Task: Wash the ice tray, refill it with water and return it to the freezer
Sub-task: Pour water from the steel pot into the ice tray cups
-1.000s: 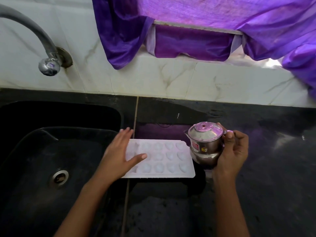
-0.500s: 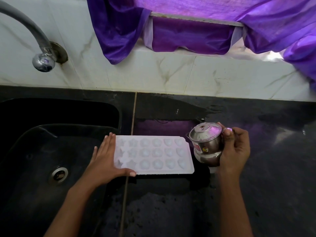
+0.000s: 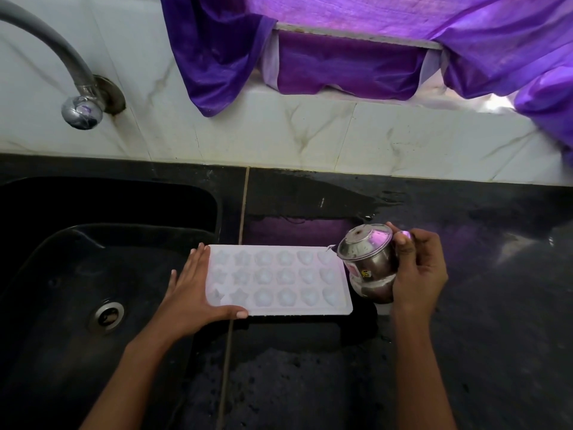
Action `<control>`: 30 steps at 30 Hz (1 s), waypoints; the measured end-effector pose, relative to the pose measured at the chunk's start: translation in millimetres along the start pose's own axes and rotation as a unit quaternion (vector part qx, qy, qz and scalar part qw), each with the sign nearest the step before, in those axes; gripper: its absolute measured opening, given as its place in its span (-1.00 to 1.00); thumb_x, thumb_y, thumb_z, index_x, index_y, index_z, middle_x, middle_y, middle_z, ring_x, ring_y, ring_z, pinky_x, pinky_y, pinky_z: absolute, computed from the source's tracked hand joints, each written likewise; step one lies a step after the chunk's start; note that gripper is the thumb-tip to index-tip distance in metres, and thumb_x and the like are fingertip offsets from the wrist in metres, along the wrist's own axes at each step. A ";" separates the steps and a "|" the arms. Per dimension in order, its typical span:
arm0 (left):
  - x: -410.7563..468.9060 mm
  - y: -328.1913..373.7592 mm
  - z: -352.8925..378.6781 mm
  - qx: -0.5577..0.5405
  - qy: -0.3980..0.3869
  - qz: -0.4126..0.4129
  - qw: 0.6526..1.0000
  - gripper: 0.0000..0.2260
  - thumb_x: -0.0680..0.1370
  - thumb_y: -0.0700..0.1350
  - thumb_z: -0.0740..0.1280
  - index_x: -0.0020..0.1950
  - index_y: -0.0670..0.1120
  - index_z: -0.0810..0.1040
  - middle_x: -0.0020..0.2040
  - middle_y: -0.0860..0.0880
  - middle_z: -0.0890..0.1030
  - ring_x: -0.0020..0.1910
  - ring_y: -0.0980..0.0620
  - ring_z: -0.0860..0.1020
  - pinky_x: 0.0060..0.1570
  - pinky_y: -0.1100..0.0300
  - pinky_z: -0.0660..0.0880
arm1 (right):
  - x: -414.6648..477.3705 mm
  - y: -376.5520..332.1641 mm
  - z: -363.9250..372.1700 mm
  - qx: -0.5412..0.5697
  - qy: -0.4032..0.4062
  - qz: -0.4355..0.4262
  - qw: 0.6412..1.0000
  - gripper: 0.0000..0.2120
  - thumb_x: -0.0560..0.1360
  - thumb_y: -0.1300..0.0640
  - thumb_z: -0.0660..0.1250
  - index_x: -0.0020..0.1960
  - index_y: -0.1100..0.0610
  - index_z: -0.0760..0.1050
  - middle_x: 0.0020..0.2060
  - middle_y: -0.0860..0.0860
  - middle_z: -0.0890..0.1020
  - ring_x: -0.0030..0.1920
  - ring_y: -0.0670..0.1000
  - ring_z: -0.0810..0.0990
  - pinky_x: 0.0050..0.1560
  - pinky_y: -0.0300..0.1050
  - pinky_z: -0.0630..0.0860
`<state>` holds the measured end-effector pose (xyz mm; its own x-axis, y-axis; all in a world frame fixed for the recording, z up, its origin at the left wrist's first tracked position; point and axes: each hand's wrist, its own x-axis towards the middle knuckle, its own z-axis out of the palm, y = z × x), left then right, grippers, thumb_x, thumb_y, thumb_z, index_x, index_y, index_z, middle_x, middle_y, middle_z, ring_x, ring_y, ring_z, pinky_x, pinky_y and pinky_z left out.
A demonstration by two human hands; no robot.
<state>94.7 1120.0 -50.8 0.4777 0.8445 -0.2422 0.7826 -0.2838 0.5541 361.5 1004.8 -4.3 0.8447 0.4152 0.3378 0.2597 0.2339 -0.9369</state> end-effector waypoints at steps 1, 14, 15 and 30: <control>0.1 0.0 0.2 0.000 0.001 0.000 1.000 0.44 -0.22 0.67 0.06 0.50 0.01 -0.31 0.53 0.08 -0.27 0.40 0.25 -0.30 0.46 -0.02 -0.26 | 0.1 0.3 0.1 -0.003 0.000 -0.001 1.000 -0.68 0.50 0.23 0.31 -0.26 -0.18 0.50 -0.20 -0.25 0.67 0.00 -0.11 0.64 -0.01 -0.25 0.53; 0.0 -0.1 1.8 -0.019 0.010 0.003 1.000 0.38 -0.14 0.56 0.22 0.51 0.01 -0.26 0.54 0.07 -0.21 0.49 0.14 -0.24 0.46 -0.02 -0.26 | 1.7 6.5 -2.7 -0.031 0.028 0.003 0.999 -0.74 0.48 0.16 0.35 -0.27 -0.18 0.49 -0.25 -0.20 0.66 -0.04 -0.07 0.64 -0.04 -0.20 0.52; 0.5 -0.2 2.1 -0.018 0.011 0.001 1.000 0.35 -0.11 0.54 0.22 0.51 0.01 -0.26 0.54 0.07 -0.22 0.49 0.14 -0.24 0.46 -0.02 -0.26 | 1.5 6.8 -2.6 -0.032 0.030 0.003 0.999 -0.74 0.49 0.16 0.35 -0.27 -0.18 0.49 -0.24 -0.21 0.66 -0.03 -0.07 0.64 -0.03 -0.20 0.52; 4.4 -4.5 4.8 -0.014 0.003 -0.001 1.000 0.33 -0.07 0.52 0.23 0.50 0.01 -0.31 0.53 0.08 -0.27 0.37 0.27 -0.32 0.44 -0.02 -0.30 | -3.2 -7.8 15.3 0.020 0.033 0.052 0.998 -0.83 0.50 0.25 0.29 -0.21 0.05 0.42 -0.35 -0.26 0.63 -0.21 -0.30 0.58 -0.13 -0.36 0.51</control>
<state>95.2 1122.8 -58.2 0.4733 0.8480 -0.2386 0.7725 -0.2694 0.5751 349.6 1015.1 3.2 0.8952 0.3807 0.2316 0.1519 0.2278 -0.9618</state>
